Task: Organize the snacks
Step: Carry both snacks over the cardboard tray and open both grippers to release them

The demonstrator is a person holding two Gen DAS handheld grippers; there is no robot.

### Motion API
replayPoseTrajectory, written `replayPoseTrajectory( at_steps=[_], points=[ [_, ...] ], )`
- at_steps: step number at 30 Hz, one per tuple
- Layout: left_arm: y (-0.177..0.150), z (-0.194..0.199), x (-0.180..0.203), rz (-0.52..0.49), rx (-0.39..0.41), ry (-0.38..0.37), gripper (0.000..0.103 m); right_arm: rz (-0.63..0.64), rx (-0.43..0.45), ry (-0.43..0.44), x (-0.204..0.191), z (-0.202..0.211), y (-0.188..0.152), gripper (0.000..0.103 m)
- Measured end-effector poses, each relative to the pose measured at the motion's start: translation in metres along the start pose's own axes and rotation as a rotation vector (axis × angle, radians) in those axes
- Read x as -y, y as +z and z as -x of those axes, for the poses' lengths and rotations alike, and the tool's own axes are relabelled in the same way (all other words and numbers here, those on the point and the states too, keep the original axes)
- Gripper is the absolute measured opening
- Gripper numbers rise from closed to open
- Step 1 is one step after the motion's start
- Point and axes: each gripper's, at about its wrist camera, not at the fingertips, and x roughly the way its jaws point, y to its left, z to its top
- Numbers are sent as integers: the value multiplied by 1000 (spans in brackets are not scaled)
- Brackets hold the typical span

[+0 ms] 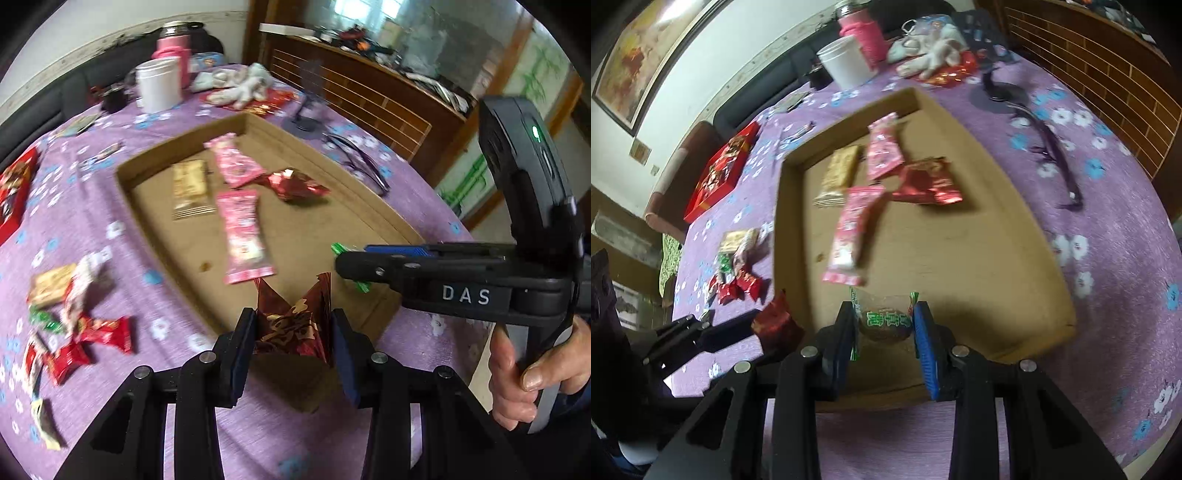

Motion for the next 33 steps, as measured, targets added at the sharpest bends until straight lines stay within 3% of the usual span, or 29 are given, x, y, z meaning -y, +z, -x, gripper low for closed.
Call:
replayPoseTrajectory(
  at_steps=[15, 33],
  points=[
    [-7, -39, 24, -41, -78, 58, 42, 57, -69, 2, 11, -12, 1, 32],
    [-8, -42, 25, -77, -69, 107, 43, 70, -121, -14, 10, -28, 4, 36]
  ],
)
